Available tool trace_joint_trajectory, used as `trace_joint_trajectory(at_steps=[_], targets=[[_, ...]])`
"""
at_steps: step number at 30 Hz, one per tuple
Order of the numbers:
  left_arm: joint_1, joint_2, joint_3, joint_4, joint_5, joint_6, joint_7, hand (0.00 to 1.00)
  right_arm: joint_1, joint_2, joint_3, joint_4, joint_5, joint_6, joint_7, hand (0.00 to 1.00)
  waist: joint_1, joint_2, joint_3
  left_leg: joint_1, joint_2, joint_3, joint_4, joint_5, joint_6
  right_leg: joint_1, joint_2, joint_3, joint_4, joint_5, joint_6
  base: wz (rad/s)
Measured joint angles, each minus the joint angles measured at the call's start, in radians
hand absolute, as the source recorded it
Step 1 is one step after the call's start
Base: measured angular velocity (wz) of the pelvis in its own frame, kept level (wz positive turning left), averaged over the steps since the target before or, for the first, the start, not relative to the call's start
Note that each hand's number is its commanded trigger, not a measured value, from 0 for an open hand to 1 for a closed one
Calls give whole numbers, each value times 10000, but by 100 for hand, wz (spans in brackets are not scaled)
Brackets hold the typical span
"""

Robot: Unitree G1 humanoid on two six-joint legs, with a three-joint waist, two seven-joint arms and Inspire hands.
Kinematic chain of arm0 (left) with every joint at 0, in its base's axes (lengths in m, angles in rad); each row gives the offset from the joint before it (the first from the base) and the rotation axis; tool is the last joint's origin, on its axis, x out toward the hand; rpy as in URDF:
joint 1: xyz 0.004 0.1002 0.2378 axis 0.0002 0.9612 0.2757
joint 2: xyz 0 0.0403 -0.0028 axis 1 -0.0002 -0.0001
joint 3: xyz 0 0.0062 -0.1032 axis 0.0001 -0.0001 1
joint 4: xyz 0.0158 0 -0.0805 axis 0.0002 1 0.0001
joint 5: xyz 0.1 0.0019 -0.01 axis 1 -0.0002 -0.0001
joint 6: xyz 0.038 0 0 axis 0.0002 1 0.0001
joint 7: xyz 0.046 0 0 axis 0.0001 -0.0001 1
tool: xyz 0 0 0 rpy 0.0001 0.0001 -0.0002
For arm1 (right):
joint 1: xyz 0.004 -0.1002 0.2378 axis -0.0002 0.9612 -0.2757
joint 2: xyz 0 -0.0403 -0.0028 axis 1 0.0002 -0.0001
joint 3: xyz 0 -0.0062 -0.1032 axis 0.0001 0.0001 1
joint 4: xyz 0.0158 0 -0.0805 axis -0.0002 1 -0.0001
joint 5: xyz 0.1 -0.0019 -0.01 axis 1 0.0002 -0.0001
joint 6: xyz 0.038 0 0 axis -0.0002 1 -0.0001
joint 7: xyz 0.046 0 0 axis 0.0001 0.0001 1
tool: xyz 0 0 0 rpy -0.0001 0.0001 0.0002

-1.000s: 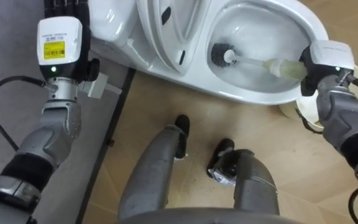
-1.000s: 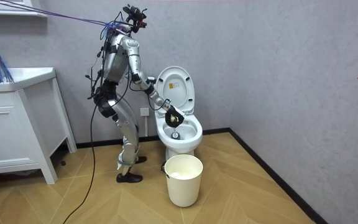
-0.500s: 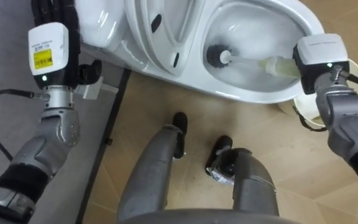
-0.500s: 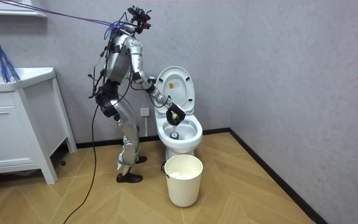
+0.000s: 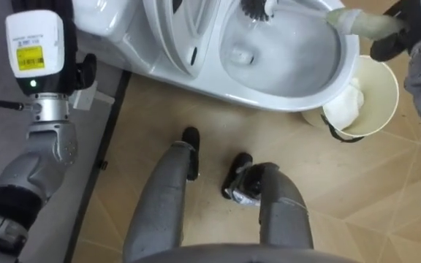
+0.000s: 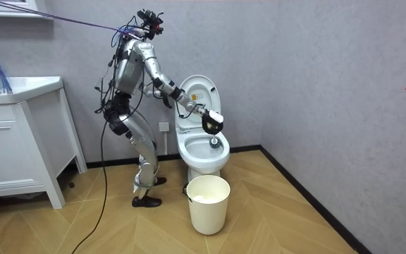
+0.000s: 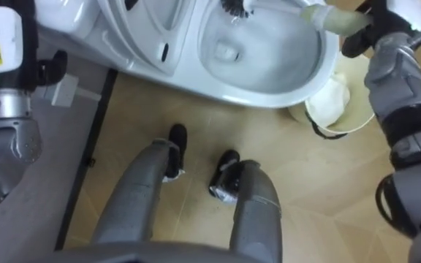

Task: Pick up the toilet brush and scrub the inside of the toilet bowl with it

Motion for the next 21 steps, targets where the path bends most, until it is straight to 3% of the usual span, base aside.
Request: trace_joint_trajectory(at_steps=[3, 6, 8, 9, 11, 13, 18, 21], targets=[[-83, -32, -28, 20, 61, 178, -367, 0, 290, 164, 220, -389, -839, 76, -1, 100, 125, 31, -15, 127, 23, -14, 11, -3, 3, 157, 37, -18, -69, 15, -3, -3], [-126, -213, -204, 7, 51, 327, -802, 0, 1341, 307, 622, -1840, -2161, 258, 207, 100, 320, 260, -88, 292, 87, -97, 55, -48, 4, 453, 119, -143, -246, 11, 9, 3], [-109, -233, -429, 8, -57, 383, -1051, 0, 2011, 275, 964, -2643, -3132, 777, 701, 100, 487, 681, -116, 307, 235, -212, 107, -150, -65, 639, 327, -251, -544, 74, 106, -11], [-114, -232, -452, 7, -182, 368, -1100, 0, 2164, 240, 1075, -2880, -3360, 897, 884, 100, 533, 749, -130, 304, 242, -226, 46, -147, -68, 634, 352, -254, -620, 106, 94, -10], [-2, -301, -552, -8, -720, 332, -1155, 0, 3041, 366, 1350, -3912, -4242, 1570, 1362, 100, 630, 969, -215, 299, 249, -238, -30, -126, -89, 626, 382, -254, -724, 192, 123, -8], [183, -305, -555, -17, -911, 276, -1078, 0, 3448, 373, 1350, -4442, -4554, 1882, 1461, 100, 631, 1033, -256, 335, 289, -187, -63, -105, -62, 645, 423, -224, -769, 232, 49, -7], [240, -304, -659, 377, -915, 86, -810, 0, 3429, 150, 1323, -3862, -4218, 1734, 1476, 100, 652, 1091, -276, 488, 298, -142, -150, -101, -129, 832, 483, -272, -857, 210, -59, 4], [261, -301, -660, 414, -915, 37, -698, 0, 2782, 156, 1163, -2157, -3179, 1066, 1206, 100, 648, 1036, -245, 468, 285, -37, -198, -98, -131, 679, 355, -203, -669, 123, -82, 5]])
